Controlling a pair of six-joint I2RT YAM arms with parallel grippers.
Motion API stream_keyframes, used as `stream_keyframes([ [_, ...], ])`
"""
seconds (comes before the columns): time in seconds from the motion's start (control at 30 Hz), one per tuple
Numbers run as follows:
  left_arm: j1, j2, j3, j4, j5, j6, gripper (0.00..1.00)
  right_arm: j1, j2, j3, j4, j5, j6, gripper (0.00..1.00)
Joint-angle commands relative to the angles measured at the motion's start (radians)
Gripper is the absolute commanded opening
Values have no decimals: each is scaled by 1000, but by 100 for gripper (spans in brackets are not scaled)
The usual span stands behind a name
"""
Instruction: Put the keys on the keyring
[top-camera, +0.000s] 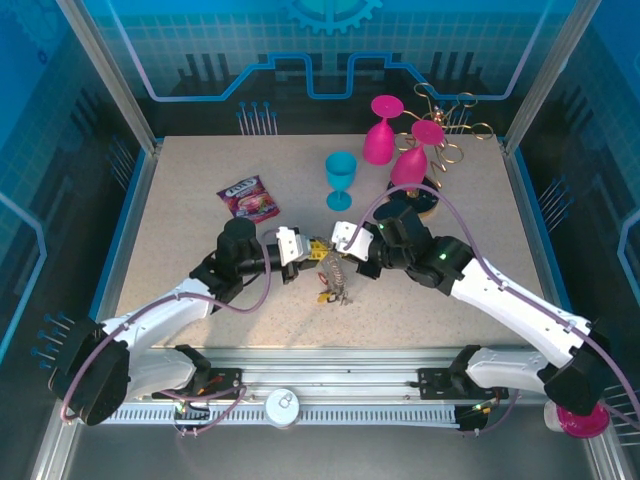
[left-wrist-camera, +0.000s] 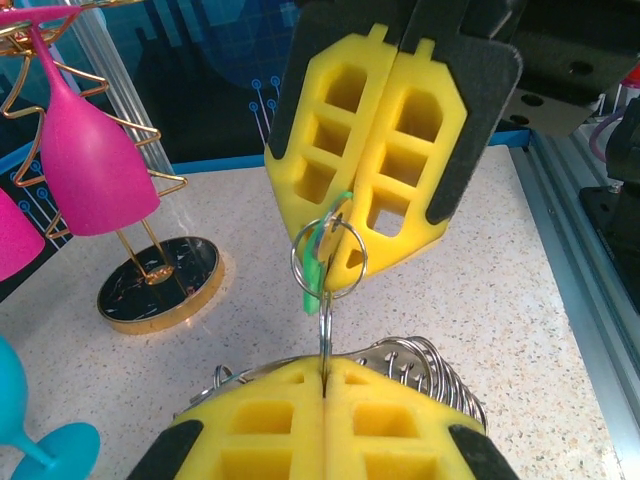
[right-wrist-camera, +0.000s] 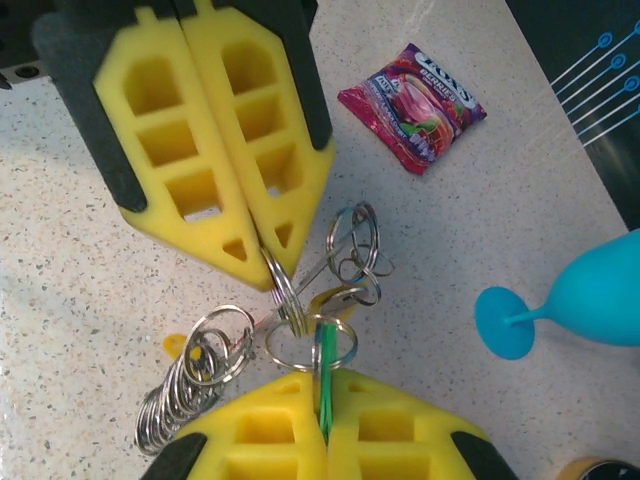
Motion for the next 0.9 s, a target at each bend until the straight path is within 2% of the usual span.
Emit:
stream_keyframes([
  [0.0,3,9,25,-82,31,14,0,26,14,76,-49,61,-51,0],
  [0.17,4,2,28,-81,34,-1,0,47,40,97,-41,71,-54,0],
  [0.23,4,-6,25,-82,17,1,12,50,48,108,-45,81,-54,0],
  [0.4,11,-65,31,-122,-22,7,51,52,82,165,-112,124,-60,0],
  [0.57,43,-242,-2,-143,-77,-78,68,58,125,217,-153,142,-61,0],
  [0.67,44,-397,-59,-124,-234,-174,79,71,170,246,-133,126,-49,0],
  [0.73,53,-485,-97,-108,-416,-262,85,89,213,270,-98,107,-35,0],
  [0.87,113,-599,-129,-165,-809,-416,91,136,327,347,-1,73,12,0],
])
